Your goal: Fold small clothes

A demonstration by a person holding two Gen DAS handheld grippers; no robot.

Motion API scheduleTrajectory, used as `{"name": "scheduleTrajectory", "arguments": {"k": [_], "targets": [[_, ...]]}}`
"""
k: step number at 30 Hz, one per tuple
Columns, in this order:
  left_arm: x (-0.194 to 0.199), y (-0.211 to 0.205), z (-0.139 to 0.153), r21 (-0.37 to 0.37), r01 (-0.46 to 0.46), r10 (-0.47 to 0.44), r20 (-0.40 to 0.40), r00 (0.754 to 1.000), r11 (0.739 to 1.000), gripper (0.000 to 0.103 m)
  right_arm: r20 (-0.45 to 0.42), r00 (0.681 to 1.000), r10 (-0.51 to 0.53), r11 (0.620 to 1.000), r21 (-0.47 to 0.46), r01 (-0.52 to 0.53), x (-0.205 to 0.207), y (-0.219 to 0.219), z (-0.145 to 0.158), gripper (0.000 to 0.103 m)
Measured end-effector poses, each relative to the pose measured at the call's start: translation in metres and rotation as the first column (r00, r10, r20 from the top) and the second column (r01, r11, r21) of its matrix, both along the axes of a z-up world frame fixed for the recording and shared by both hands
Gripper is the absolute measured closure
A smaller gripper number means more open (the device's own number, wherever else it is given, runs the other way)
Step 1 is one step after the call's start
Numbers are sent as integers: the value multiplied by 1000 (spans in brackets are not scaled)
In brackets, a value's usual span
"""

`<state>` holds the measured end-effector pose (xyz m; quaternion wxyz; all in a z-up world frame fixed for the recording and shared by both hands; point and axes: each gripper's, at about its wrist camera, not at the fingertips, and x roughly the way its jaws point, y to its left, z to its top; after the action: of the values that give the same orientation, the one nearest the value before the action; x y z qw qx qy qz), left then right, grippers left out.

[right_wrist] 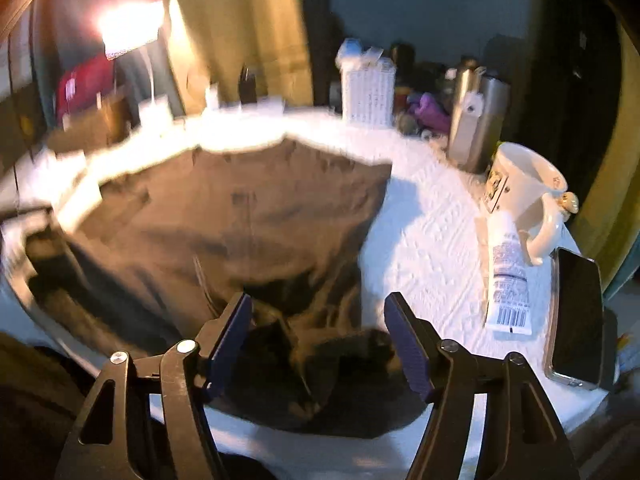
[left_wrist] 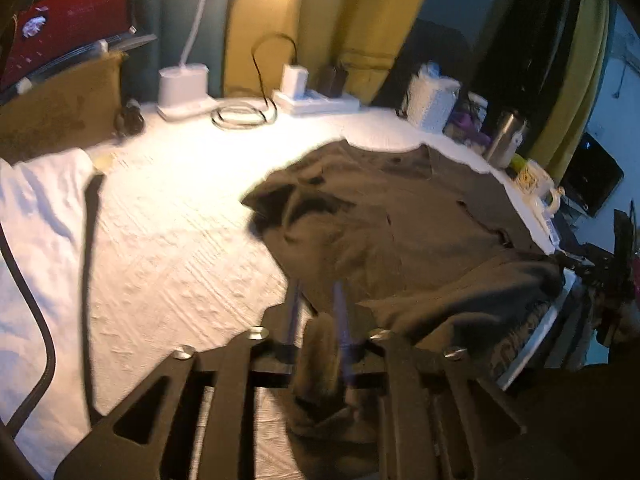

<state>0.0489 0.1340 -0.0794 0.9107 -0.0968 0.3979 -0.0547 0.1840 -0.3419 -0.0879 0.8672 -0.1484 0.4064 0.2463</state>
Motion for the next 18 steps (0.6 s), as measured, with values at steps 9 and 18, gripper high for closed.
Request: {"name": "scheduleTrajectory", "arguments": {"k": [9,18], "targets": [[-4,-36,-31,122,67,-57,-83,995,990,43,-52,998,-42,998,-46,39,-25,-34,-21,83],[-10,-43,-33,164,88,-77,-71,995,983,49,74,996,-56,997,-50,60,-24,-31,8,82]]}}
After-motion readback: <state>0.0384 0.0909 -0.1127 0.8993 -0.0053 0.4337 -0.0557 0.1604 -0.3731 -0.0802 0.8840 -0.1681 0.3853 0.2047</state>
